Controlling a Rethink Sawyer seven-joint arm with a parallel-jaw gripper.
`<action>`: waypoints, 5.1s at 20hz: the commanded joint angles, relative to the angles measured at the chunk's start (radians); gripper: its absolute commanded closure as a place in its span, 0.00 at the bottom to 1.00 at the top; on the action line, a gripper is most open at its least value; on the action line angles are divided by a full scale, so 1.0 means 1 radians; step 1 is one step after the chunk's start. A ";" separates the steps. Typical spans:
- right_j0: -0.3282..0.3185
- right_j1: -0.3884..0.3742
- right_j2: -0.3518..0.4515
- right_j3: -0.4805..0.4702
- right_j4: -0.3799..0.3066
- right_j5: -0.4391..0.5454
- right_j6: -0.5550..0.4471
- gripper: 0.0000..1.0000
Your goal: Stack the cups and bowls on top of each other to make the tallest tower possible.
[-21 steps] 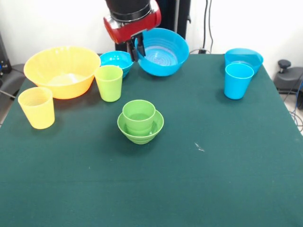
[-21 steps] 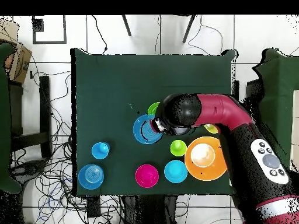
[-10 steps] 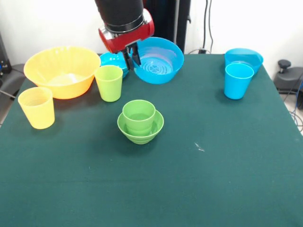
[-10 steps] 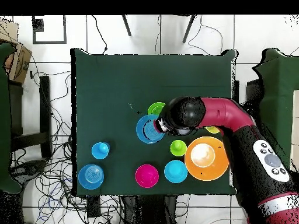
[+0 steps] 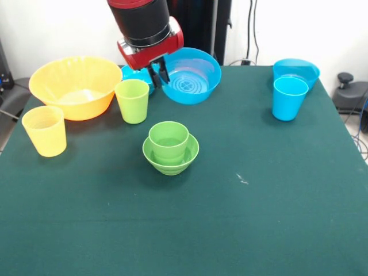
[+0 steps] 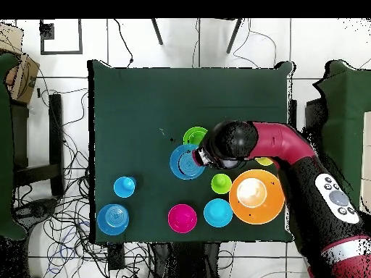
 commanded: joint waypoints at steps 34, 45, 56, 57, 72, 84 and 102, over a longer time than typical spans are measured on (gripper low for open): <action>-0.037 0.004 0.101 -0.013 -0.034 -0.244 -0.110 1.00; -0.073 -0.002 0.141 0.034 -0.011 -0.320 -0.088 1.00; -0.126 0.036 0.156 0.005 -0.030 -0.273 -0.150 1.00; -0.133 0.039 0.157 0.005 -0.037 -0.273 -0.160 1.00; -0.161 0.049 0.173 0.045 -0.130 -0.323 -0.138 1.00; -0.169 0.060 0.178 0.092 -0.156 -0.382 -0.080 1.00; -0.179 0.102 0.188 0.106 -0.171 -0.432 -0.084 1.00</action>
